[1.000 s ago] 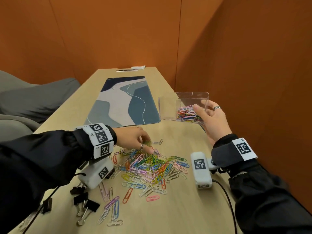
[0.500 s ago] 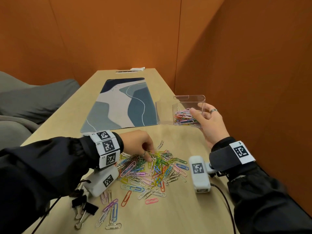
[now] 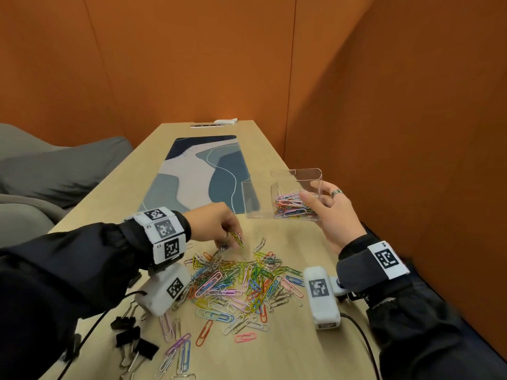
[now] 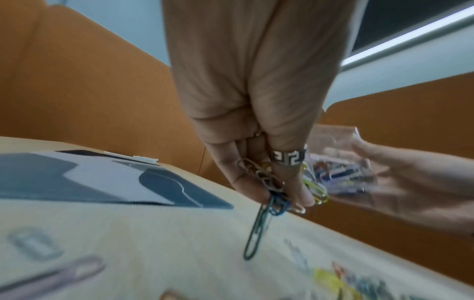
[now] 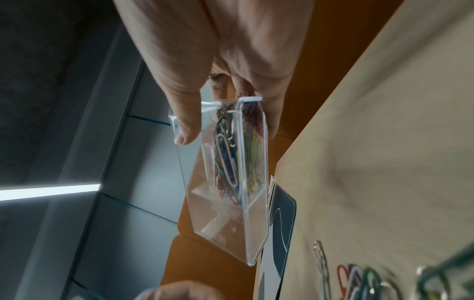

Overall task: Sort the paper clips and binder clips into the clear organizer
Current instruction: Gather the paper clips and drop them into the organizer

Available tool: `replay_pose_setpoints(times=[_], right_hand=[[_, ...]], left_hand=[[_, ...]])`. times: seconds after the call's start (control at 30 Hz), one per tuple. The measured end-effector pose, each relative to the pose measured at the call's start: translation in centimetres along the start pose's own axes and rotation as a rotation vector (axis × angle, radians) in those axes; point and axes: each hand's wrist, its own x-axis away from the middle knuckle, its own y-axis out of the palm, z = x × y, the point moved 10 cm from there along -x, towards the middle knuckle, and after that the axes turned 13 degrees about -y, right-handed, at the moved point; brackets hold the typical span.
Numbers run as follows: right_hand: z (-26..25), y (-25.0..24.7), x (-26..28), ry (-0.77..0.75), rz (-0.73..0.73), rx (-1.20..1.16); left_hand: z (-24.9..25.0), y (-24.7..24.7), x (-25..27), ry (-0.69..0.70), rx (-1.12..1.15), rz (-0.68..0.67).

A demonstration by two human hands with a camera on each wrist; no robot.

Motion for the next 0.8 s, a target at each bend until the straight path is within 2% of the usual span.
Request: replay_pose_setpoints(times=[0.2, 0.43, 0.57, 0.8], right_hand=[[0.5, 1.5, 0.5, 0.039, -0.066, -0.065], [0.6, 3.5, 1.3, 0.066, -0.197, -0.104], [0.5, 4.1, 1.5, 0.054, -0.241, -0.110], [0.1, 4.5, 1.5, 0.020, -0.240, -0.144]], left_hand=[[1.4, -6.5, 1.2, 0.007, 0.214, 0.122], [6.2, -13.1, 1.8, 0.111, 0.438, 0.270], [8.7, -12.6, 0.6, 0.173, 0.491, 0.246], [9.9, -8.0, 0.0, 0.197, 0.369, 0.159]])
